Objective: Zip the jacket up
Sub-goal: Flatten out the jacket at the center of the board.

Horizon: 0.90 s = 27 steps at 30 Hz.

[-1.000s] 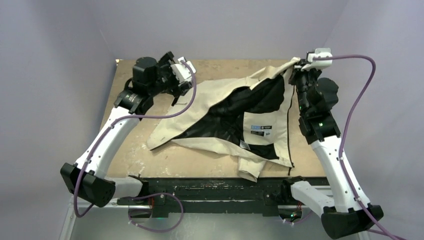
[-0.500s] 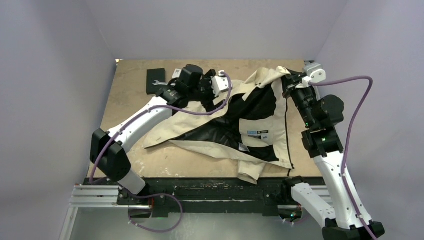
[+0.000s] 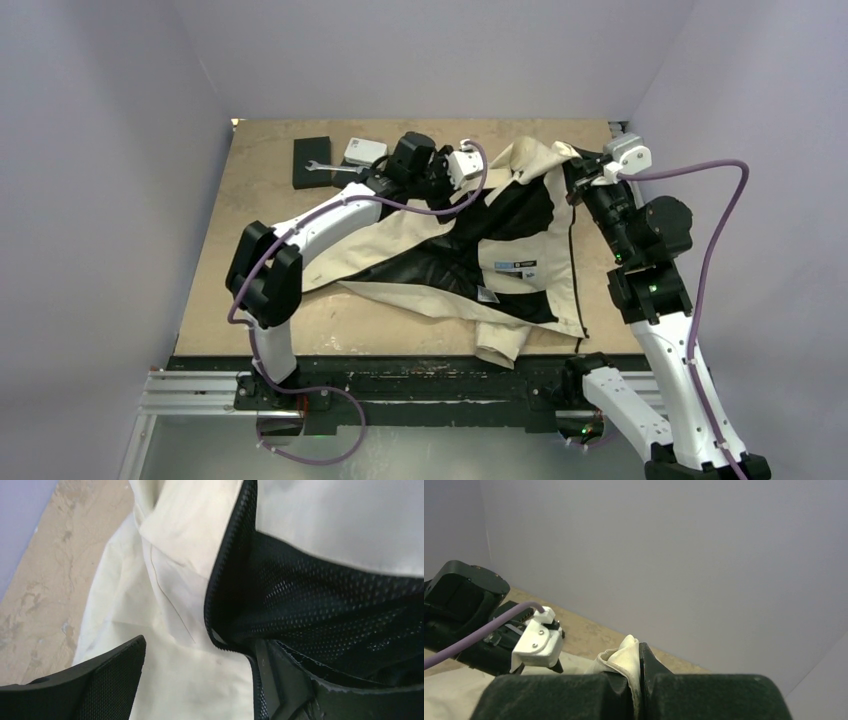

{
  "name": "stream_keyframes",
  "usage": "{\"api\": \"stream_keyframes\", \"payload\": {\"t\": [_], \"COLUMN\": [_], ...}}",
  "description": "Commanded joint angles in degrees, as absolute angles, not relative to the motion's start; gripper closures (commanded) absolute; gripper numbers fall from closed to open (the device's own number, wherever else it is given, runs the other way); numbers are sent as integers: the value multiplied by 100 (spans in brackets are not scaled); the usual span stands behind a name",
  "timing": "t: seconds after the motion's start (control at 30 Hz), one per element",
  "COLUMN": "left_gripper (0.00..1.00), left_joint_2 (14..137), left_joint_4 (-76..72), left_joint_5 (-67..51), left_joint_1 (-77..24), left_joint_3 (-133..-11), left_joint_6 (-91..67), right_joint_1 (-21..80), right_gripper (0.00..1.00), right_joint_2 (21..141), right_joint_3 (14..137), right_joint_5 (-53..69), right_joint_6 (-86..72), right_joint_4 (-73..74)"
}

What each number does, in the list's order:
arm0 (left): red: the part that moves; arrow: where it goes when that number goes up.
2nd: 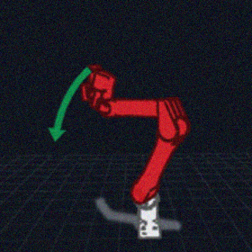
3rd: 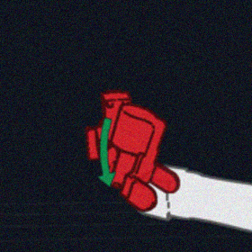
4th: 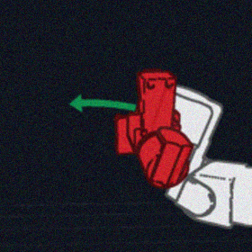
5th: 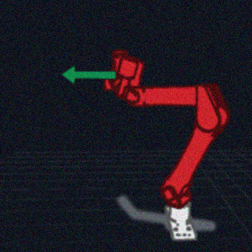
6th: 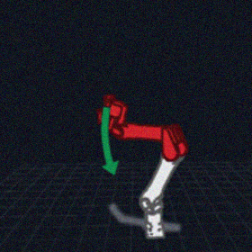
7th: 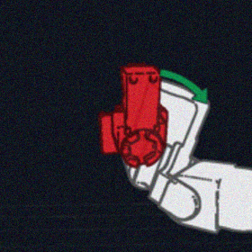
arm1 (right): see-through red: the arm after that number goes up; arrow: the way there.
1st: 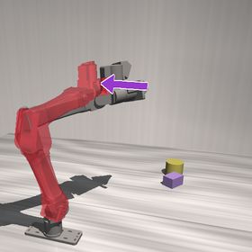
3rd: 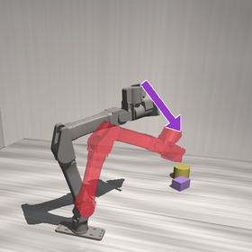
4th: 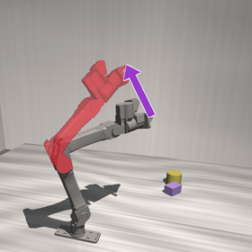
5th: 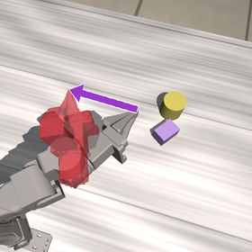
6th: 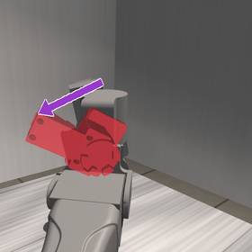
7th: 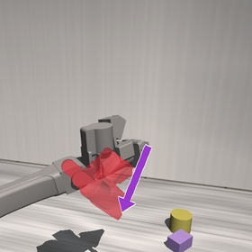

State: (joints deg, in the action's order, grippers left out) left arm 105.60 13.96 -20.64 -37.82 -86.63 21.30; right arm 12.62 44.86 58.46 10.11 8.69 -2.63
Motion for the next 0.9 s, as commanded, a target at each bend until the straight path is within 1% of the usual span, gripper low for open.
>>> {"api": "stream_keyframes", "payload": {"t": [0.0, 0.03, 0.1, 0.13, 0.2, 0.27, 0.37, 0.43, 0.5, 0.57, 0.77, 0.83, 0.87], "left_gripper": [26, 30, 43, 48, 54, 55, 53, 48, 39, 37, 47, 54, 59], "left_joint_2": [10675, 10716, 10799, 10835, 10895, 10920, 10914, 10893, 10872, 10864, 10982, 11062, 11112], "left_joint_4": [941, 947, 1000, 1030, 1089, 1174, 1469, 1714, 1845, 1811, 1279, 1207, 1139], "left_joint_5": [-2409, -2502, -2686, -2742, -2811, -2819, -2866, -2878, -2853, -2794, -2616, -2646, -2668], "left_joint_1": [-3807, -3807, -3813, -3814, -3812, -3810, -3811, -3810, -3806, -3808, -3814, -3813, -3813], "left_joint_3": [-9213, -9269, -9349, -9374, -9391, -9393, -9391, -9398, -9359, -9306, -9307, -9366, -9402], "left_joint_6": [2027, 2028, 2081, 2124, 2284, 2424, 2763, 3003, 3154, 3199, 2849, 2767, 2776], "right_joint_1": [1255, 1262, 1260, 1258, 1257, 1261, 1257, 1260, 1261, 1254, 1263, 1255, 1262], "right_gripper": [100, 100, 100, 100, 100, 100, 100, 100, 100, 100, 100, 100, 100], "right_joint_2": [4441, 4445, 4460, 4471, 4485, 4498, 4500, 4499, 4508, 4526, 4514, 4488, 4477], "right_joint_3": [6055, 6056, 6064, 6076, 6109, 6149, 6212, 6239, 6262, 6267, 6282, 6296, 6308], "right_joint_5": [1162, 1171, 1193, 1195, 1202, 1184, 1144, 1126, 1125, 1140, 1203, 1219, 1217], "right_joint_6": [874, 864, 841, 829, 818, 817, 849, 873, 874, 851, 697, 677, 677], "right_joint_4": [-304, -299, -313, -309, -308, -291, -257, -265, -273, -300, -338, -312, -297]}}
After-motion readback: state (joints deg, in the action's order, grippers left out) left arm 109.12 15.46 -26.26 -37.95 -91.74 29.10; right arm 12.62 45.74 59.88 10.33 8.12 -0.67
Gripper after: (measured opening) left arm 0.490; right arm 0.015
